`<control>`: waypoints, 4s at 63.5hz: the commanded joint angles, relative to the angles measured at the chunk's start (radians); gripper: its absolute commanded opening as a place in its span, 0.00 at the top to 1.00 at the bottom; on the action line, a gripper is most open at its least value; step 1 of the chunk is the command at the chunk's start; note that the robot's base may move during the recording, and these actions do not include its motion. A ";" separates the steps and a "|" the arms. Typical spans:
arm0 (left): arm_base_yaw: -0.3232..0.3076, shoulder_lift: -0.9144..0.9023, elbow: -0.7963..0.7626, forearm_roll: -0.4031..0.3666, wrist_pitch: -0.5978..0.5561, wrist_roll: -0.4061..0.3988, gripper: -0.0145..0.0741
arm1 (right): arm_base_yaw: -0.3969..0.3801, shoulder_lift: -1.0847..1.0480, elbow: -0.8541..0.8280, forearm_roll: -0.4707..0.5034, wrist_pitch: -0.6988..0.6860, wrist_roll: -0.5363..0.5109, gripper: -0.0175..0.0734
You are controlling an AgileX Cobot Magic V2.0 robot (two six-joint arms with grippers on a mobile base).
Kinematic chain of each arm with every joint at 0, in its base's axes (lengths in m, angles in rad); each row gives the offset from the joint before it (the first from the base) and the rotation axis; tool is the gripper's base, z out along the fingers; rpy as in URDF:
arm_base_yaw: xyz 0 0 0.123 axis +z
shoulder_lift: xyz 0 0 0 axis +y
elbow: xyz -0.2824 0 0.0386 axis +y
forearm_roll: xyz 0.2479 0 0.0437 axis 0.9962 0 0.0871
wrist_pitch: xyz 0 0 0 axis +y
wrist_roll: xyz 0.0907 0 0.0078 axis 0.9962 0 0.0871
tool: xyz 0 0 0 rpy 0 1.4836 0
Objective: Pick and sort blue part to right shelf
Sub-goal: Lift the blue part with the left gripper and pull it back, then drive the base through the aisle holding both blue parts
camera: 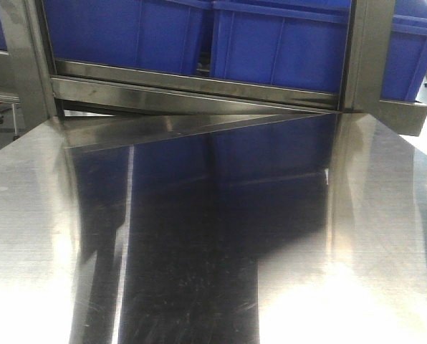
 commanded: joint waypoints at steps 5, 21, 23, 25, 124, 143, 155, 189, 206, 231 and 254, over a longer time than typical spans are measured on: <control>0.001 -0.054 -0.026 0.007 -0.088 -0.016 0.44 | -0.007 0.009 -0.028 -0.014 -0.090 -0.005 0.35; 0.001 -0.122 -0.026 0.007 -0.088 -0.016 0.44 | -0.007 0.009 -0.028 -0.014 -0.090 -0.005 0.35; 0.001 -0.122 -0.026 0.007 -0.088 -0.016 0.44 | -0.007 0.009 -0.028 -0.014 -0.090 -0.005 0.35; 0.001 -0.122 -0.026 0.007 -0.088 -0.016 0.44 | -0.007 0.009 -0.028 -0.014 -0.090 -0.005 0.35; 0.001 -0.122 -0.026 0.007 -0.088 -0.016 0.44 | -0.007 0.009 -0.028 -0.014 -0.090 -0.005 0.35; 0.001 -0.122 -0.026 0.007 -0.088 -0.016 0.44 | -0.007 0.009 -0.028 -0.014 -0.090 -0.005 0.35; 0.001 -0.122 -0.026 0.007 -0.088 -0.016 0.44 | -0.007 0.009 -0.028 -0.014 -0.090 -0.005 0.35; 0.001 -0.122 -0.026 0.007 -0.088 -0.016 0.44 | -0.007 0.009 -0.028 -0.014 -0.090 -0.005 0.35; 0.001 -0.122 -0.026 0.007 -0.088 -0.016 0.44 | -0.007 0.009 -0.028 -0.014 -0.090 -0.005 0.35; 0.001 -0.122 -0.026 0.007 -0.088 -0.016 0.44 | -0.007 0.009 -0.028 -0.014 -0.090 -0.005 0.35; 0.001 -0.122 -0.026 0.007 -0.088 -0.016 0.44 | -0.007 0.009 -0.028 -0.014 -0.090 -0.005 0.35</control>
